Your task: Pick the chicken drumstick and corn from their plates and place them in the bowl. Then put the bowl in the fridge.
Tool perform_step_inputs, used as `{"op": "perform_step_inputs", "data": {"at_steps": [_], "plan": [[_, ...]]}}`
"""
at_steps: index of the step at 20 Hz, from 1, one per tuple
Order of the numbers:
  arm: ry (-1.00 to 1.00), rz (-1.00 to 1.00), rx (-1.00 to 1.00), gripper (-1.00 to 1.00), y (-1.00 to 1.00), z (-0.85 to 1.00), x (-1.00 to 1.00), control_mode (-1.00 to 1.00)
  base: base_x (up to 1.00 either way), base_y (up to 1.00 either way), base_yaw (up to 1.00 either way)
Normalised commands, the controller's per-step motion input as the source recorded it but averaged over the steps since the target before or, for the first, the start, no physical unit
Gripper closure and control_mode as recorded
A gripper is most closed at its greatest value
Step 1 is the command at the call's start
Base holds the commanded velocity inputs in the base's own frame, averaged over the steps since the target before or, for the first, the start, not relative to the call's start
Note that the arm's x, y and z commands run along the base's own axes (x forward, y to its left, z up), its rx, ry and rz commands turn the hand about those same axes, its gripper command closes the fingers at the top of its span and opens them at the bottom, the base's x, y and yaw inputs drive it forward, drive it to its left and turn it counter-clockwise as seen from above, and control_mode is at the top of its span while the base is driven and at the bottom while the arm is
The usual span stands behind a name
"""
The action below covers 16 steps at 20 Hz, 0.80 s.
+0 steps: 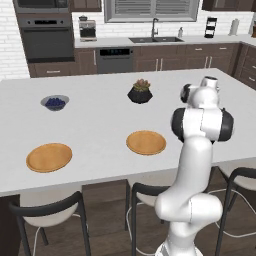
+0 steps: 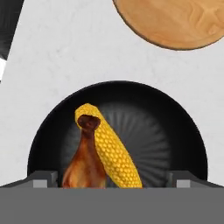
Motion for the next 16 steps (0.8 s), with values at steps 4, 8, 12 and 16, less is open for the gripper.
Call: {"op": "perform_step_inputs", "data": {"at_steps": [4,8,12,16], "plan": [[0.00,0.38,0.00,-1.00,0.62,-0.05,0.00,-1.00,0.00,0.00,0.00],[0.01,0.47,-0.03,-1.00,0.29,-0.27,0.00,-1.00,0.00,0.00,0.00],[0.01,0.45,-0.05,-1.00,0.11,-0.29,0.08,-1.00,0.00,0.00,0.00],[0.04,0.35,-0.03,-1.00,0.14,-0.25,0.46,-1.00,0.00,0.00,0.00]]}}
